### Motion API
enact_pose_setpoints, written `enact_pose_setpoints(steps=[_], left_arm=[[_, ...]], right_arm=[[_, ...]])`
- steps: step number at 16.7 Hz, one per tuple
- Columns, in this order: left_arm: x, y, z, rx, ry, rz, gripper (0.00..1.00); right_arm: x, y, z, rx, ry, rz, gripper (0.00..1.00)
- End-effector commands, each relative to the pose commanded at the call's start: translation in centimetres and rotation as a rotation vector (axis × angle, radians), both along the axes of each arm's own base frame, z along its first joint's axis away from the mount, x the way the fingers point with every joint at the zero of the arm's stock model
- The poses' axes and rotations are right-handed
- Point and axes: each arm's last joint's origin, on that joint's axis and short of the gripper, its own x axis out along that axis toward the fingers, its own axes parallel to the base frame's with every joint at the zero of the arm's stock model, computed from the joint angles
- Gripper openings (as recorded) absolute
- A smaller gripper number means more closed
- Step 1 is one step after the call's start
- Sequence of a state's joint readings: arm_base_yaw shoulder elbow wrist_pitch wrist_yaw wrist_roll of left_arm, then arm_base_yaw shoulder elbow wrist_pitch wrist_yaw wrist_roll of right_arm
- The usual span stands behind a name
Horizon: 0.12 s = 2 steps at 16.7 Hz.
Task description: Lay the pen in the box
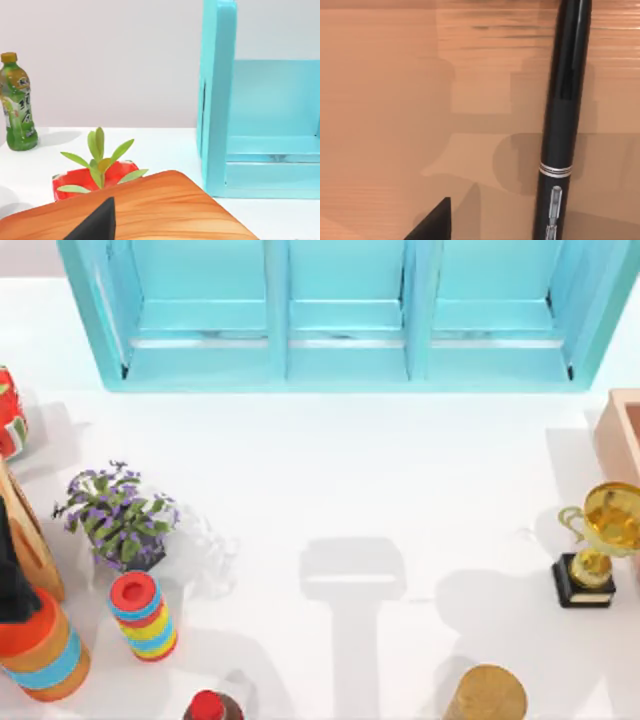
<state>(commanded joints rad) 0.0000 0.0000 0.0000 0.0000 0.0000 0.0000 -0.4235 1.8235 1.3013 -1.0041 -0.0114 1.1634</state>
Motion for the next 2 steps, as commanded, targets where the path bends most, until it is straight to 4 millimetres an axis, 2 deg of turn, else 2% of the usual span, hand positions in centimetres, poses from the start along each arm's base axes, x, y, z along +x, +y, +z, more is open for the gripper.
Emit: enact_pose_setpoints(steps=[2], left_arm=[[0.0,0.0,0.0,0.0,0.0,0.0,1.0]], right_arm=[[0.0,0.0,0.0,0.0,0.0,0.0,1.0]])
